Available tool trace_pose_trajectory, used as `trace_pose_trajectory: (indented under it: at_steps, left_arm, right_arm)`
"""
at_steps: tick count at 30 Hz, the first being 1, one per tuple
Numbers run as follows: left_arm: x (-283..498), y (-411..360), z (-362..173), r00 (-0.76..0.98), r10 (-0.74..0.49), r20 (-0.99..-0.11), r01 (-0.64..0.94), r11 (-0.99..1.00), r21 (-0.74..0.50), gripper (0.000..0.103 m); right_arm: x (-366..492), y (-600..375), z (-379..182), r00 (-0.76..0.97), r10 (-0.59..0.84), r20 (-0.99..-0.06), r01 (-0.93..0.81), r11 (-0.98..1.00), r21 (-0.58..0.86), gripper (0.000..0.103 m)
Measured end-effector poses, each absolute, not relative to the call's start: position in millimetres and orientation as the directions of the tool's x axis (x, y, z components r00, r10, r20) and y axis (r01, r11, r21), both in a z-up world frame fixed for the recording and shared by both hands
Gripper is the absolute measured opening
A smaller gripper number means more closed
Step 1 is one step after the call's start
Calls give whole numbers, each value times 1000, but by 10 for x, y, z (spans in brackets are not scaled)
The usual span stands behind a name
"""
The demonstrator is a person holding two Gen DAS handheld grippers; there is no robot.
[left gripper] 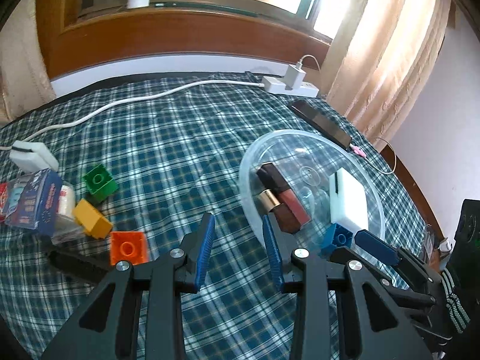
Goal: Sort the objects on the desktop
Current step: 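Open left tool releasing bottle into bowl while right tool releases blue block, then move both tools away from the bowl toward the remaining blocks and boxes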
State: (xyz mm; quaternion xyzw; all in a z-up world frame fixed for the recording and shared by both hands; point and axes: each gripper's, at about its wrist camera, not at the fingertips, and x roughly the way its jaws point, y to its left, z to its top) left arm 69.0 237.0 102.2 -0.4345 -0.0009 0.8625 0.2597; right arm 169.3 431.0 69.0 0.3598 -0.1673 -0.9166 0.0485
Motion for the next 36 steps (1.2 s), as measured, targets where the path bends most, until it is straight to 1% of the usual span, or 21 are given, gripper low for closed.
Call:
trace_pose_trajectory:
  at_steps: [17, 24, 31, 36]
  left_arm:
    - [636, 1745, 987, -528, 405, -747, -338, -907, -253, 37]
    - [586, 1447, 1071, -564, 384, -731, -286, -921, -263, 36]
    - [446, 1145, 1153, -597, 350, -722, -201, -937, -287, 36]
    - [346, 1025, 1276, -635, 322, -702, -177, -945, -273, 36]
  right_arm:
    - [1622, 3959, 688, -714, -243, -656, 25, -946, 322, 71]
    - [1605, 3823, 672, -704, -258, -662, 48, -947, 317, 72]
    - [1571, 3696, 662, -692, -276, -667, 75, -947, 313, 72]
    - [1545, 3649, 652, -687, -283, -669, 84, -946, 314, 72]
